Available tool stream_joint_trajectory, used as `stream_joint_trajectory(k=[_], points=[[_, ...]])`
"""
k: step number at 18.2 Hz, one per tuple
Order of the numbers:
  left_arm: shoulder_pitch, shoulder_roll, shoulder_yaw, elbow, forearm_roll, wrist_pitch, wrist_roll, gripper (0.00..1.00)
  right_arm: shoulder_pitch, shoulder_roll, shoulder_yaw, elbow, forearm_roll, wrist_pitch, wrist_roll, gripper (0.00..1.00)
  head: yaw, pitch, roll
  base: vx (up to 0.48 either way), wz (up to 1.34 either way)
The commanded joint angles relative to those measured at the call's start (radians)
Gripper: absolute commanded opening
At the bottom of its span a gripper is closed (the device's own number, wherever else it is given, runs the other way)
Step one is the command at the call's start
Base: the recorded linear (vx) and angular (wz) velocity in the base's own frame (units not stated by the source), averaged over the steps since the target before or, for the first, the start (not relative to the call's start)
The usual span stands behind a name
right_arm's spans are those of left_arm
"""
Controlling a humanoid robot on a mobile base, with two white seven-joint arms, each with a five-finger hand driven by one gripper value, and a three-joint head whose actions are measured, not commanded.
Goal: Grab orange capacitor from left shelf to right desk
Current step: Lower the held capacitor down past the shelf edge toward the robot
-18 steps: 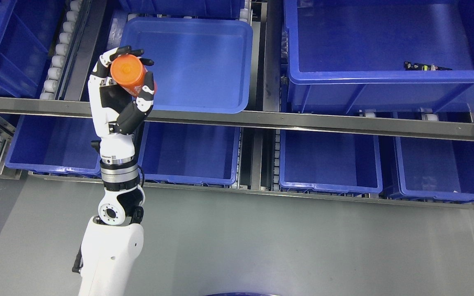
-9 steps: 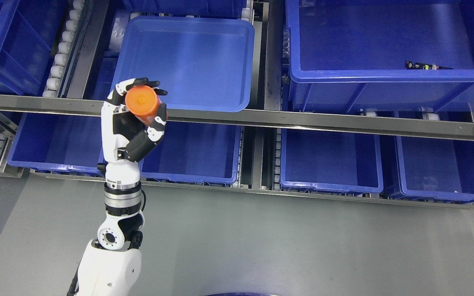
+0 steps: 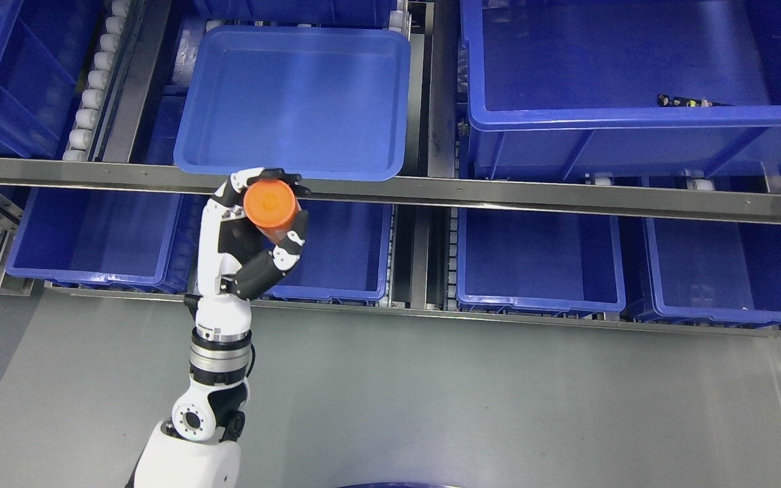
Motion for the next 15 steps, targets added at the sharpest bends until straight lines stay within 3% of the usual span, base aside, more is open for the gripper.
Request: stream_joint_trajectory(k=[1, 4, 15], points=[[0.108, 0.008, -0.129, -0.022, -0.002, 0.001, -0.017, 0.01, 0.020, -0.017, -0.012, -0.017, 0.003, -0.002, 0.000, 1.00, 0.0000, 0.000, 0.000, -0.008, -0.02], [0.139, 0.006, -0.150, -0.022, -0.005, 0.001, -0.077, 0.01, 0.020, -0.017, -0.012, -0.017, 0.003, -0.004, 0.000, 1.00, 0.0000, 0.000, 0.000, -0.015, -0.02], [0.147, -0.003, -0.150, -0.022, -0.005, 0.001, -0.077, 0.02, 0.020, -0.017, -0.012, -0.017, 0.003, -0.002, 0.000, 1.00, 0.0000, 0.000, 0.000, -0.035, -0.14]])
